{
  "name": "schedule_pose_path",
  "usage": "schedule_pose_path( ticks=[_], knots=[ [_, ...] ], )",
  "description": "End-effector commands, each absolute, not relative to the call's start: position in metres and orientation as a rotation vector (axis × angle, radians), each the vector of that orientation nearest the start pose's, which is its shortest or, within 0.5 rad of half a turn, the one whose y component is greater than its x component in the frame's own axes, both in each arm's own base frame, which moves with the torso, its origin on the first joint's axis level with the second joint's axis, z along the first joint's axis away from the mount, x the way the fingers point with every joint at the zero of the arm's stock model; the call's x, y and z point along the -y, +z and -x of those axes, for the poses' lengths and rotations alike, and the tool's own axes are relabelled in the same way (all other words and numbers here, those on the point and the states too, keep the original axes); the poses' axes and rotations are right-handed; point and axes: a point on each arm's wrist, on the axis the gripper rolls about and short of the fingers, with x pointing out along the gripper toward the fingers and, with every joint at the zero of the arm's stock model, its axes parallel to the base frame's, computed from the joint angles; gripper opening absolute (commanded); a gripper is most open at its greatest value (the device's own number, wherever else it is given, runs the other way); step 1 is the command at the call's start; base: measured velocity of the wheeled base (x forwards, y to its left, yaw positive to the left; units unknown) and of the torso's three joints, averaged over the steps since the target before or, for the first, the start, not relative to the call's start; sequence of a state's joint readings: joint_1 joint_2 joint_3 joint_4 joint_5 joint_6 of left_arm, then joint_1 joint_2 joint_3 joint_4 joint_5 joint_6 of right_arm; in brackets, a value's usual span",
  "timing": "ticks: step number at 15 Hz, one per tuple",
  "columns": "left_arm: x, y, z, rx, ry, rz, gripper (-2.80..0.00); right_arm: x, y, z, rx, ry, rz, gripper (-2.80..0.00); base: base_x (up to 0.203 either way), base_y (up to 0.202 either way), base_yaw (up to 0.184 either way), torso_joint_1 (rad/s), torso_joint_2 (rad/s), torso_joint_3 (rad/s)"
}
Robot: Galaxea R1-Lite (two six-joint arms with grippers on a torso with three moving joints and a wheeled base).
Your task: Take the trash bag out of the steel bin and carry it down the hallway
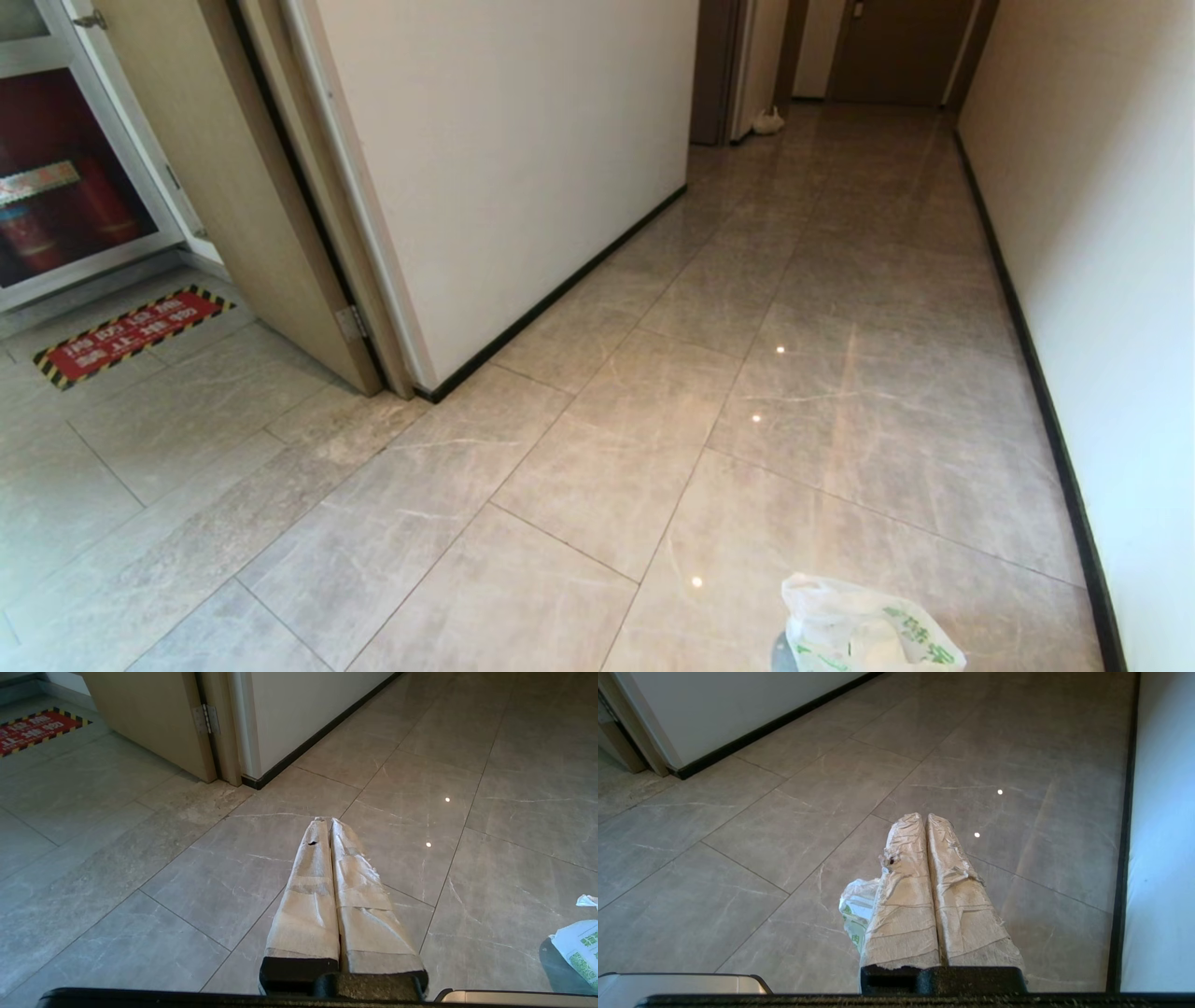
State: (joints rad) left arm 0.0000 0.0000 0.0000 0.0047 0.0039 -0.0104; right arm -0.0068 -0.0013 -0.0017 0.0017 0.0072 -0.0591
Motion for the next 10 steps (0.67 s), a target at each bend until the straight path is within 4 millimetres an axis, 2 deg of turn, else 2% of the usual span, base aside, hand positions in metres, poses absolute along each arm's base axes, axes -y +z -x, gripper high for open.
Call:
schedule_pose_path(
  ticks=[1, 10],
  knots=[
    [-0.0001, 0.075, 0.0228, -0.005, 0.005, 0.009, -2.8, -0.0003, 0.0757, 0.0229, 0.0, 0.001, 0.06, -2.8, 0.0, 0.0, 0.0, 0.005, 0.01, 0.154],
    [-0.0001, 0.075, 0.0228, -0.005, 0.005, 0.009, -2.8, -0.0004, 0.0761, 0.0229, 0.003, 0.001, 0.06, -2.8, 0.0, 0.0, 0.0, 0.001, 0.0, 0.019]
  ],
)
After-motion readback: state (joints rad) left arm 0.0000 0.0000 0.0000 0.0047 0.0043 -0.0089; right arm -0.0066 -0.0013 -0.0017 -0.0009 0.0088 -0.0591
